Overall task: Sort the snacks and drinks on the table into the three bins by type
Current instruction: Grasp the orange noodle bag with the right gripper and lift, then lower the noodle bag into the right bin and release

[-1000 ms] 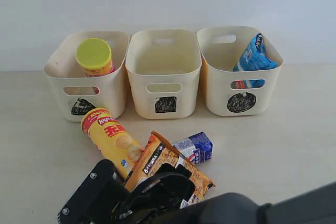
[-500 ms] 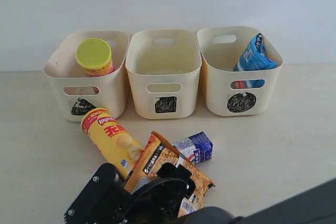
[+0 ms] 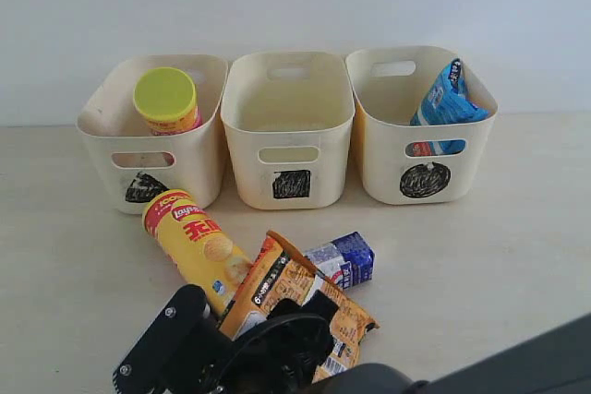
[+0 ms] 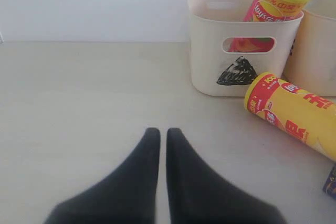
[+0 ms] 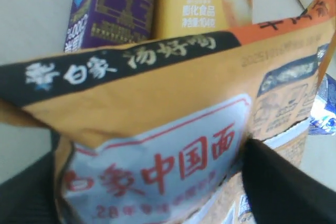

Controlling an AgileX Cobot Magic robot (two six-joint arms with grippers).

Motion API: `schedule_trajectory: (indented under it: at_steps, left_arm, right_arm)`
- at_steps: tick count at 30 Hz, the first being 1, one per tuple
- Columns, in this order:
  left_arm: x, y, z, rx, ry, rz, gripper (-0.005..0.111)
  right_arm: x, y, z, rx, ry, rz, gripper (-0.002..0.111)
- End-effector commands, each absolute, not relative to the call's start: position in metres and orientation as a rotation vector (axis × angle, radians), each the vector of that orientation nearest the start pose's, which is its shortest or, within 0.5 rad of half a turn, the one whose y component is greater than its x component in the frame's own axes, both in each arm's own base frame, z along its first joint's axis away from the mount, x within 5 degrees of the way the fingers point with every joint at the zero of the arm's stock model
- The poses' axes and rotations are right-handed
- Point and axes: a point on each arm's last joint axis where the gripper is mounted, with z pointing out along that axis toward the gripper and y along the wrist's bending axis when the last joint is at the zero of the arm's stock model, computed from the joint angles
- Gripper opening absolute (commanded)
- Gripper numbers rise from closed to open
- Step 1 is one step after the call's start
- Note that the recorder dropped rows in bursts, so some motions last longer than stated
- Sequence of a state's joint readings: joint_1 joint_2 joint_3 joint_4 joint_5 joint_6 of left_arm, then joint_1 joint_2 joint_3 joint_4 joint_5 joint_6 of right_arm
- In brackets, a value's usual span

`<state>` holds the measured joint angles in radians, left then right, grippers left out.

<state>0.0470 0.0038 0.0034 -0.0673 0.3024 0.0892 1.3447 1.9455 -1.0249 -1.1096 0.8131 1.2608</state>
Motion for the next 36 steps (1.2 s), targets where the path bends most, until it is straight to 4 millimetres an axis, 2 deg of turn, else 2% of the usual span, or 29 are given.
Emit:
schedule_trajectory:
  at_steps: [1,3,4,9,14,17,18,23,24,26,28,33,34,36]
  left_arm:
    - [0.055,0.001,0.187,-0.019,1.771,0.027,0.004]
    - [0.055,0.001,0.187,-0.019,1.771,0.027,0.004]
    - [0.055,0.001,0.187,-0.019,1.771,0.027,0.004]
    - [0.055,0.001,0.187,-0.019,1.771,0.027,0.004]
    - [0.055,0.001,0.187,-0.019,1.771,0.027,0.004]
    - [0.055,0.001,0.187,-0.019,1.771,0.027,0.004]
    - [0.055,0.001,0.187,-0.019,1.771,0.027,0.004]
    - [0.055,0.001,0.187,-0.019,1.771,0.027,0.004]
    - [0.055,0.001,0.187,-0.019,1.771,0.027,0.004]
    - [0.055,0.001,0.187,-0.019,1.771,0.027,0.004]
    - [0.055,0.001,0.187,-0.019,1.771,0.027,0.004]
    - [0.055,0.001,0.187,-0.019,1.771,0.027,0.004]
    - [0.055,0.001,0.187,-0.019,1.771,0.027,0.004]
    - [0.055,0.001,0.187,-0.019,1.771,0.027,0.004]
  right_arm:
    - [0.136,0.321,0.137,-1.043,2.156,-0.370,0.032]
    - [0.137,0.318,0.139,-1.022,2.155,-0.406,0.006]
    - [0.138,0.316,0.140,-1.004,2.158,-0.426,0.000]
    - [0.138,0.309,0.147,-0.953,2.169,-0.500,0.000]
    - [0.135,0.307,0.165,-0.944,2.197,-0.424,0.000]
    - [0.133,0.304,0.182,-0.930,2.210,-0.351,0.000]
    - [0.131,0.301,0.195,-0.919,2.212,-0.310,0.000]
    - [0.126,0.291,0.230,-0.909,2.198,-0.205,0.000]
    - [0.125,0.285,0.246,-0.900,2.179,-0.162,0.000]
    - [0.123,0.276,0.265,-0.886,2.150,-0.111,0.000]
    - [0.119,0.256,0.303,-0.847,2.071,-0.015,0.000]
    - [0.123,0.220,0.355,-0.739,1.896,0.060,0.000]
    - [0.125,0.215,0.360,-0.715,1.880,0.059,0.000]
    - [0.145,0.195,0.374,-0.615,1.823,0.032,0.000]
